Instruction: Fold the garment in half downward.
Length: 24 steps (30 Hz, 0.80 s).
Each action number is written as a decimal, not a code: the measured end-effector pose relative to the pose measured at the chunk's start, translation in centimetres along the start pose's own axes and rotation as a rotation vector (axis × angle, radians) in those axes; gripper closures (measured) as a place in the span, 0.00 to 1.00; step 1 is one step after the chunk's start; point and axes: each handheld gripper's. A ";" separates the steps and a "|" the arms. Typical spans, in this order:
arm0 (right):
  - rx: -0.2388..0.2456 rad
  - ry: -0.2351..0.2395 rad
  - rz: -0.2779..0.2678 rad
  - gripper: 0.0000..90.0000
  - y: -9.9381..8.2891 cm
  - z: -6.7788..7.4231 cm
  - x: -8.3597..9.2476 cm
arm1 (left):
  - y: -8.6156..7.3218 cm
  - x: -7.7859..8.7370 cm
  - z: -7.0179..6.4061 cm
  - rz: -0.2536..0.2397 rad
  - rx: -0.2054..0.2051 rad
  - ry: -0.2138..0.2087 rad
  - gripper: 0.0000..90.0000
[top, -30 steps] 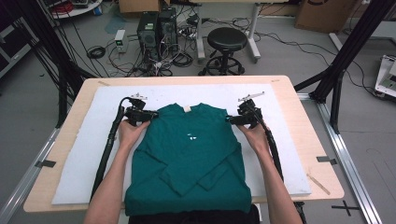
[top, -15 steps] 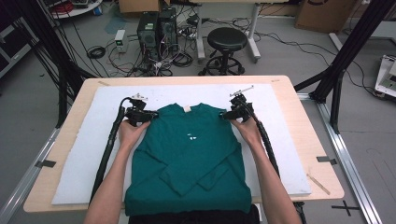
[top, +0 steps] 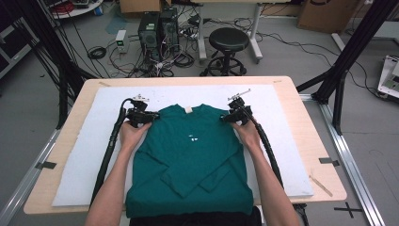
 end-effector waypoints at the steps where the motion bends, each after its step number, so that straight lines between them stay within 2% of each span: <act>1: 0.001 0.004 -0.002 0.65 0.0 -0.1 0.0 | 0.0 0.0 0.0 0.000 0.000 0.000 0.94; 5: 0.007 0.021 -0.007 0.74 0.0 -0.3 0.1 | 0.0 0.0 0.0 0.000 0.000 0.002 0.94; 7: 0.026 0.022 -0.008 0.79 0.0 -0.1 0.0 | 0.0 0.0 0.0 0.000 0.000 0.001 0.94; 10: 0.022 0.026 -0.011 0.83 0.0 -0.1 0.0 | 0.0 0.0 0.0 0.000 0.000 0.000 0.94; 14: -0.034 0.066 -0.028 0.88 -0.2 -1.0 0.1 | 0.0 0.0 0.0 -0.001 0.003 -0.001 0.94; 16: -0.043 0.072 -0.031 0.88 -0.3 -1.3 0.2 | 0.0 0.0 0.0 -0.001 0.004 -0.001 0.94; 21: -0.064 0.047 -0.034 0.91 -0.4 -1.8 0.4 | 0.0 0.0 0.1 -0.001 0.007 -0.004 0.95; 24: -0.090 0.069 -0.047 0.93 -0.6 -2.3 0.5 | 0.0 0.0 0.1 0.001 0.009 -0.006 0.95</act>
Point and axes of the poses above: each handheld gripper's, and its own axes: x roughly backward along the jaws, y roughly out of its top, z roughly to its left, and after that the axes turned 8 degrees about y, right-handed
